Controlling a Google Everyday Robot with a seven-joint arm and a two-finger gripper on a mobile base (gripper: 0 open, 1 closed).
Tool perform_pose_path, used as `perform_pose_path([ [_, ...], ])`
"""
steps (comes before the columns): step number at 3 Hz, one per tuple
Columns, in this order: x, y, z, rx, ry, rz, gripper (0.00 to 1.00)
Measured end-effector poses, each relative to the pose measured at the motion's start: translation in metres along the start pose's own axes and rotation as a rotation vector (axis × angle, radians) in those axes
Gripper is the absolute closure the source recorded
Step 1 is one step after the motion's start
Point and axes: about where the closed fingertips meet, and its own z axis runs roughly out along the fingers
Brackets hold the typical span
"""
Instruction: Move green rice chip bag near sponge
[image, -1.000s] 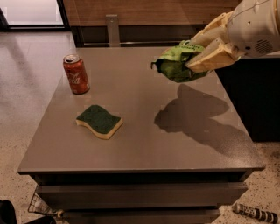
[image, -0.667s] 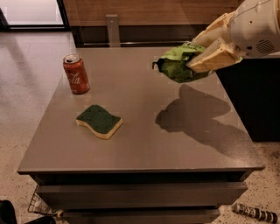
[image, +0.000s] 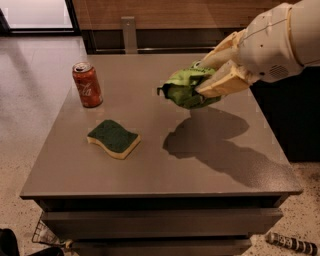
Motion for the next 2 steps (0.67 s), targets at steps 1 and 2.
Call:
perform_pose_path([
  [1,-0.014,0.033,0.031,-0.104,-0.05,-0.051,1.0],
  [2,-0.011,0.066,0.056,-0.217,-0.113,-0.055,1.0],
])
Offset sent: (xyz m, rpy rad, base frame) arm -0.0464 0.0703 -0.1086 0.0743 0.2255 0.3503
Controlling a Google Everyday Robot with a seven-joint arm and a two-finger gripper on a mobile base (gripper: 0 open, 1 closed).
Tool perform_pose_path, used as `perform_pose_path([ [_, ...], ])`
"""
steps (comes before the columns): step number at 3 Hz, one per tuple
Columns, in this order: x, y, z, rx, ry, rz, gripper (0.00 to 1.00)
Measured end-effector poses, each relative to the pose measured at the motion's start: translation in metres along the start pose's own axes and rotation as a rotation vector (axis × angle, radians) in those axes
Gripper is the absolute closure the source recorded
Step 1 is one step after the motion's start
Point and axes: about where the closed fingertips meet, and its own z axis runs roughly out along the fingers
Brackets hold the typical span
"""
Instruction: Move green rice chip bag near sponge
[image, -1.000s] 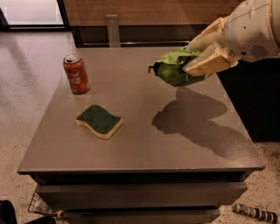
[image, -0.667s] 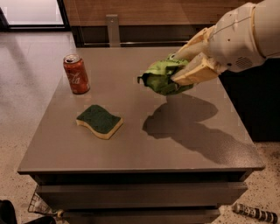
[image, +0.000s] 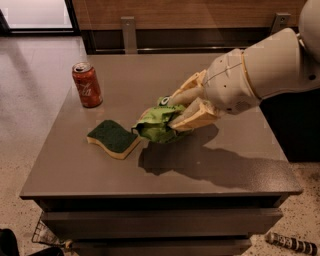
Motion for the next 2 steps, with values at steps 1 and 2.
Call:
perform_pose_path([
  [1,0.015,0.0277,0.019,-0.109,-0.031,0.03,1.0],
  [2,0.0147,0.0313,0.021,-0.124,-0.033,0.03,0.85],
])
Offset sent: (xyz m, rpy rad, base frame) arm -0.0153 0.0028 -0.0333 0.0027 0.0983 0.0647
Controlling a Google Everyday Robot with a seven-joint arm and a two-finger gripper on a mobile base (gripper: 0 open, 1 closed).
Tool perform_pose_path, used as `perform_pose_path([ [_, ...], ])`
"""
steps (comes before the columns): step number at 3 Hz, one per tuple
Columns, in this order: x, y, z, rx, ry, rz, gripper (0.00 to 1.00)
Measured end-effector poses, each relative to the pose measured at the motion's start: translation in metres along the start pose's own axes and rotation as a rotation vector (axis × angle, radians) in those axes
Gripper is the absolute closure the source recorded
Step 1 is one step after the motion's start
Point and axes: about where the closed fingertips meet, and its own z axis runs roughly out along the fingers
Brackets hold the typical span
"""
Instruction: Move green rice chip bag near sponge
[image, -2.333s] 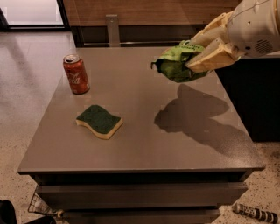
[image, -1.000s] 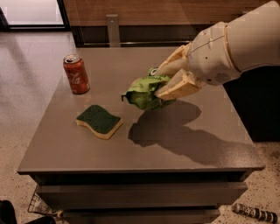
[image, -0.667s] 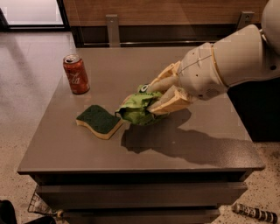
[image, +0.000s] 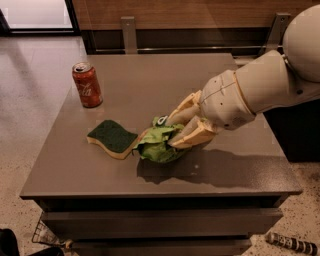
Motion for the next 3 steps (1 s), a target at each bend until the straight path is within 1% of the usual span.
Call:
perform_pose_path([
  [3,-0.0059,0.0014,0.0025,-0.006,0.001,-0.011,0.15],
])
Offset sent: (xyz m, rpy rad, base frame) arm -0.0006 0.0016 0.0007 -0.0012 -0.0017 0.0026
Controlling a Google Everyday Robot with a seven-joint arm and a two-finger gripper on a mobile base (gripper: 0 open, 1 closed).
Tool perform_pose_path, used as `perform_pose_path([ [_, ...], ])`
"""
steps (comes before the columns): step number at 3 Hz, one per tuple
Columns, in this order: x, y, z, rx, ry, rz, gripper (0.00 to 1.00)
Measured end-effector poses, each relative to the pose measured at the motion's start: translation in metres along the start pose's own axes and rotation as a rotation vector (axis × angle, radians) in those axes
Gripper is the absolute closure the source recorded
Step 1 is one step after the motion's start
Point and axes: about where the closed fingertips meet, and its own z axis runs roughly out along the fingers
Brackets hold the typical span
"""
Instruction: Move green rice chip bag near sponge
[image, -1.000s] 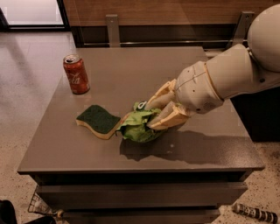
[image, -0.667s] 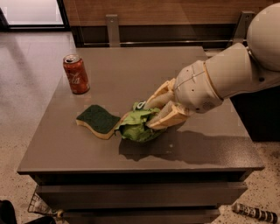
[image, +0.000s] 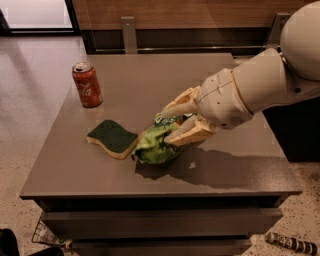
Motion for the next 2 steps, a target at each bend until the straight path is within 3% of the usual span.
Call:
perform_pose_path([
  [1,-0.002,0.0005,0.0009,-0.002,0.0,-0.004,0.0],
  [2,-0.0021,0.0005,0.001,-0.002,0.0,-0.004,0.0],
])
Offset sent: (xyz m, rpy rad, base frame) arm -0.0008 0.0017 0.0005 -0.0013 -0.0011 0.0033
